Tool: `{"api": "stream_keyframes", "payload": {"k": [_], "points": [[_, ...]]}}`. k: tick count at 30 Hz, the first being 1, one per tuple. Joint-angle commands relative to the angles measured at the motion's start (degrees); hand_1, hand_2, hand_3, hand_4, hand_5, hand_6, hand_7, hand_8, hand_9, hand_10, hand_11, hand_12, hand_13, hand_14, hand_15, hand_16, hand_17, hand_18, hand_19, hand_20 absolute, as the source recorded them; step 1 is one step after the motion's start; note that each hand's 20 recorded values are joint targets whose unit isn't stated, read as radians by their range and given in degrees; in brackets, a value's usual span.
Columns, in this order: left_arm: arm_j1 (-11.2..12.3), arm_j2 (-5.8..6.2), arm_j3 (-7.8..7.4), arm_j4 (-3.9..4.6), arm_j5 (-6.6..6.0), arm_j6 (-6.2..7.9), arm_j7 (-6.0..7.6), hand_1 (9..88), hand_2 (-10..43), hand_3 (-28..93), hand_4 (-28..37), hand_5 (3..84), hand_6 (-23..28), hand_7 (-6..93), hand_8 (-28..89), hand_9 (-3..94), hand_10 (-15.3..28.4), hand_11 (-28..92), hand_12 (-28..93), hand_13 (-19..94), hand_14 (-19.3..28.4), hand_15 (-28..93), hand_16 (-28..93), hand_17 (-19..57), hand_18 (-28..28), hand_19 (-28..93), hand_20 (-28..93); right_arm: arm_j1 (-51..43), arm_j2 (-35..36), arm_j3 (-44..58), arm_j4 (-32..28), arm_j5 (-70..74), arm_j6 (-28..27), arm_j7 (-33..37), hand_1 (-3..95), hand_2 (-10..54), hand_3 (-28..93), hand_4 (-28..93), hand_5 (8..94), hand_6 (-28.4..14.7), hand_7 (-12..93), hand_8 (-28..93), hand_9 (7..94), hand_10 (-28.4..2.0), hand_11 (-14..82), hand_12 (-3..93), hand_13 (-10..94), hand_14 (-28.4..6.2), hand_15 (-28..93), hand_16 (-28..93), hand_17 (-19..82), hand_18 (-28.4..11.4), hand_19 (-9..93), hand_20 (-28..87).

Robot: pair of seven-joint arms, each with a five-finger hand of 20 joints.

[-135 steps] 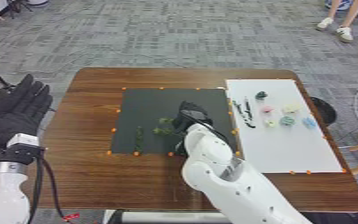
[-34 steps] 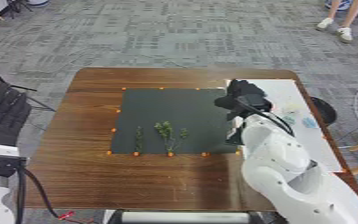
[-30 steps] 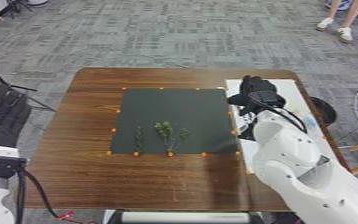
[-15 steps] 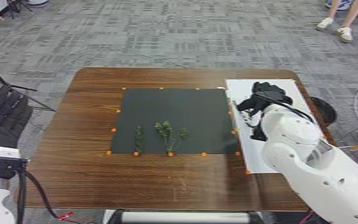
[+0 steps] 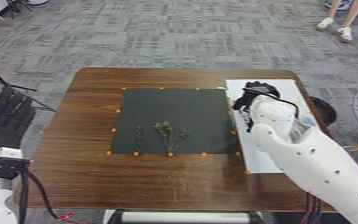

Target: Arrange flowers

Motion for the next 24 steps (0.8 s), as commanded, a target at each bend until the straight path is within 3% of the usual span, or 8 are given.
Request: {"api": "stream_keyframes", "payload": {"k": [1, 12, 13, 15, 18, 23, 24], "points": [[0.2, -0.02, 0.37, -0.20, -0.32, 0.52, 0.09, 24.5, 11.4, 75, -28.3, 41.1, 6.5, 9.0, -8, 32.7, 13.5, 18, 9, 23, 12.6, 20, -4, -3.4, 9.9, 19, 11, 2.2, -1.1, -1.0, 2.2, 1.0, -4.4, 2.5, 31.8, -9.5, 64, -28, 62.4, -13.9, 6, -7, 63.1, -22.8, 44.4, 37.0, 65, -17.1, 76, 39, 33, -28.4, 84, 31], [0.2, -0.05, 0.52, -0.26, -0.54, 0.49, -0.06, 24.4, 11.3, 75, -28.3, 41.0, 6.5, 8.9, -8, 32.6, 13.4, 18, 10, 23, 13.0, 21, -4, -3.5, 10.0, 19, 11, 2.6, -1.4, -3.0, 5.6, -0.1, -5.2, 2.2, 31.1, -9.5, 63, -28, 63.3, -13.9, 7, -7, 63.7, -22.2, 48.0, 42.5, 66, -16.5, 77, 42, 34, -28.4, 85, 33], [0.2, 0.05, 0.68, -0.36, -1.16, 0.62, 0.24, 24.4, 11.3, 75, -28.3, 41.0, 6.4, 8.9, -8, 32.6, 13.4, 18, 10, 23, 13.1, 21, -4, -3.5, 10.0, 19, 11, 2.8, -1.4, -3.2, 6.1, -0.1, -5.3, 1.8, 31.2, -9.5, 63, -28, 63.2, -13.8, 7, -7, 63.5, -22.2, 47.9, 42.6, 66, -16.6, 77, 42, 34, -28.4, 85, 33], [0.1, 0.23, 0.90, -0.31, -3.42, -0.43, 0.94, 24.3, 11.4, 75, -28.3, 40.8, 6.5, 8.9, -8, 32.6, 13.4, 18, 10, 23, 13.1, 21, -4, -3.5, 10.0, 19, 11, 3.0, -1.4, -3.5, 6.8, -0.5, -5.8, 1.8, 31.1, -9.5, 63, -28, 62.5, -13.8, 6, -7, 62.8, -22.4, 47.5, 42.4, 66, -16.9, 77, 43, 34, -28.4, 84, 33], [-0.1, 0.37, 0.98, -0.20, -2.52, -0.09, 0.79, 24.2, 11.3, 76, -28.3, 40.5, 6.5, 8.8, -8, 32.5, 13.4, 18, 10, 23, 13.1, 21, -4, -3.6, 10.1, 19, 11, 3.0, -1.6, -3.9, 7.5, 0.1, -5.7, 2.3, 32.2, -9.5, 63, -28, 62.2, -13.7, 7, -6, 62.2, -22.3, 47.3, 41.9, 65, -16.9, 76, 42, 33, -28.4, 84, 33], [-0.3, 0.29, 1.07, -0.27, -3.46, -0.90, 0.64, 24.3, 11.4, 75, -28.3, 40.5, 6.5, 9.0, -8, 32.6, 13.4, 18, 10, 23, 13.3, 21, -4, -3.7, 10.1, 19, 11, 3.8, -0.8, -7.8, 8.7, -3.4, -5.1, 0.3, 34.3, -9.5, 62, -28, 62.7, -12.3, 9, -6, 61.9, -21.8, 49.9, 42.8, 65, -16.7, 76, 42, 33, -28.4, 84, 33], [-0.3, 0.18, 1.03, -0.31, -3.13, -0.82, 0.42, 24.3, 11.4, 75, -28.3, 40.6, 6.6, 9.0, -8, 32.6, 13.4, 18, 10, 23, 13.4, 21, -3, -3.6, 10.1, 19, 11, 3.9, -0.9, -8.1, 9.0, -3.7, -4.7, 0.4, 35.4, -9.5, 61, -28, 62.8, -11.5, 10, -6, 61.8, -21.5, 50.9, 43.5, 65, -16.6, 76, 42, 33, -28.4, 84, 33]]}}
